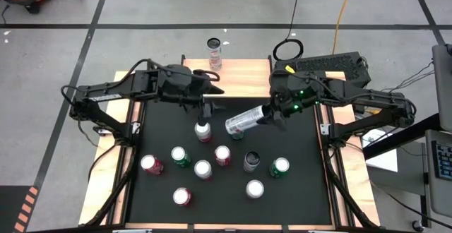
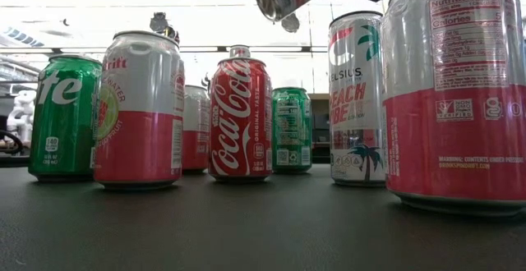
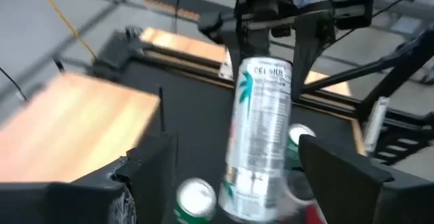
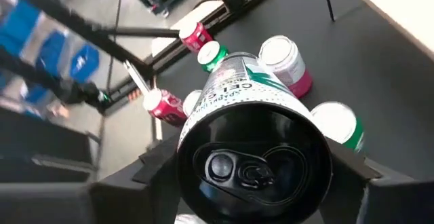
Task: Place canned beverage on shelf
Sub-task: Put the top white pink soda can aligned with the other white pink soda can on the shelf
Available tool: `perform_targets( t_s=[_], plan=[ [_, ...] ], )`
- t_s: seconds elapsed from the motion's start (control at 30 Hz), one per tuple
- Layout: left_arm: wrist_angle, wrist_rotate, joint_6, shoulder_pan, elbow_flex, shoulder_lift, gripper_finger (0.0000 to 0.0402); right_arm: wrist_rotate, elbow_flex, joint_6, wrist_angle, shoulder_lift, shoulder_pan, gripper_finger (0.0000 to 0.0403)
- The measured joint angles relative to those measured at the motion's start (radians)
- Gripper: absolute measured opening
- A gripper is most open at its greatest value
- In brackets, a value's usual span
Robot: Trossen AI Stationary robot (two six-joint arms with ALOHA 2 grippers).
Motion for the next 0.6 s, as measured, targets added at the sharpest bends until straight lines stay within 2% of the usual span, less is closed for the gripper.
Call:
perform_targets(
  t_s=[0.17,0.27,0.43,0.6],
  plan=[
    [0.088,-0.063,0.167,-0.009,0.000,0.000,0.0307,0.028,0.000,0.192,-0.001,0.000,0.000,0.0236],
    [0.140,-0.064,0.219,-0.024,0.000,0.007,0.0307,0.032,0.000,0.265,0.029,0.000,0.000,0.0235],
    [0.149,-0.053,0.221,-0.056,0.000,0.022,0.0315,0.051,0.000,0.371,0.106,0.000,0.000,0.0236],
    [0.141,-0.079,0.213,-0.091,0.000,0.055,0.0359,0.108,0.000,0.448,0.132,0.000,0.000,0.0237]
  ],
)
